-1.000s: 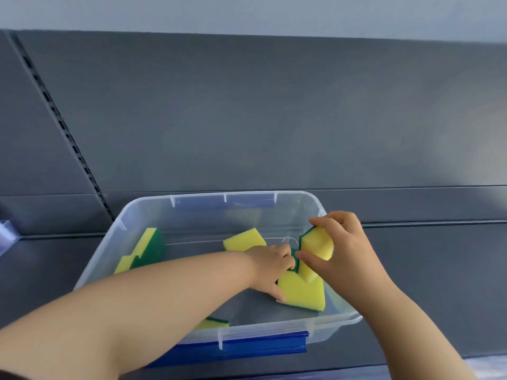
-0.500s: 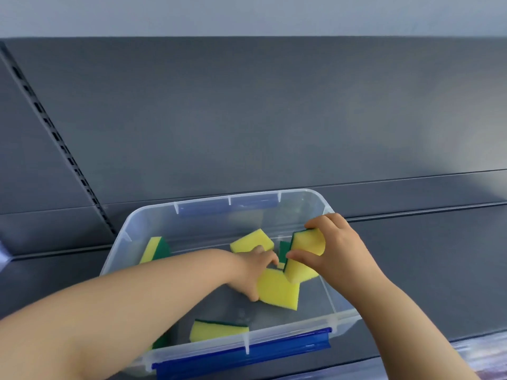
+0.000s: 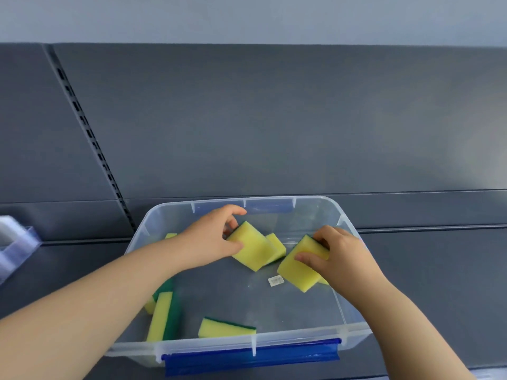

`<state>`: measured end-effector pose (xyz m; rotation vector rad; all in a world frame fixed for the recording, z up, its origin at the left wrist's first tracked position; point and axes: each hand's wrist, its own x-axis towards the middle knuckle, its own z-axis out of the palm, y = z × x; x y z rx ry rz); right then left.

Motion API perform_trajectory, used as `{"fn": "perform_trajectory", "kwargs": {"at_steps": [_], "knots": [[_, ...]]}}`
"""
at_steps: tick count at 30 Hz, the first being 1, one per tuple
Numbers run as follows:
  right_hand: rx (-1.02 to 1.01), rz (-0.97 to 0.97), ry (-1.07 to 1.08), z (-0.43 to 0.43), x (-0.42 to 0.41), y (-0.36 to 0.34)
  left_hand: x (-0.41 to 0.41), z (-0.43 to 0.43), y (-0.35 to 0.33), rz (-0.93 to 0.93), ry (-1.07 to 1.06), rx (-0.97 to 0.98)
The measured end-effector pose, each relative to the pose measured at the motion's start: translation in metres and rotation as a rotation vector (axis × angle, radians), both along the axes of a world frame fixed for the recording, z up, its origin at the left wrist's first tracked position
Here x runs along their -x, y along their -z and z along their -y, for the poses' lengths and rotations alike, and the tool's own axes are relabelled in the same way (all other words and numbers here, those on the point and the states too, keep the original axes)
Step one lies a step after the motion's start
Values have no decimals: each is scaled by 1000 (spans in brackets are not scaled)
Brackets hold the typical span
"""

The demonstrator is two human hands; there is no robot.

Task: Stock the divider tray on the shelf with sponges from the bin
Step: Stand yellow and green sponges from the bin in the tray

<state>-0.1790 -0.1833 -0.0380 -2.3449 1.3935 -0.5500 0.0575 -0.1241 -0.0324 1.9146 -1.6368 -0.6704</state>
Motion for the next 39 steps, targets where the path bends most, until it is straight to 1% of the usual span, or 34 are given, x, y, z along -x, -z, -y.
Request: {"fn": "perform_trajectory", "kwargs": {"at_steps": [2,5,7,10,13,17,21,26,30,33,35,39], "knots": [[5,31,-39,0,1,0,7,-13,-10,-15,-30,79],[24,102,-104,1,3,2,25,-37,-20,-39,-87,250],[50,144,-144,1,5,4,39,-53,-19,-7,-165,333],[72,182,-190,-1,7,12,56,-70,-11,154,-255,386],[98,209,-237,-6,9,22,67,-83,-13,318,-273,370],[116,331,-268,-20,5,21,72,-107,-18,428,-257,398],[189,447,-287,-52,-9,15,65,-148,-17,540,-289,461],[253,515,-307,-114,-49,12,36,-222,-19,607,-413,570],[263,569,-365,-195,-100,10,-5,-308,-16,604,-509,609],[255,545,-446,-265,-146,16,-41,-385,-8,568,-577,583],[201,523,-501,-308,-172,21,-62,-433,1,571,-617,563],[140,496,-584,-371,-209,22,-92,-508,14,525,-671,492]]}}
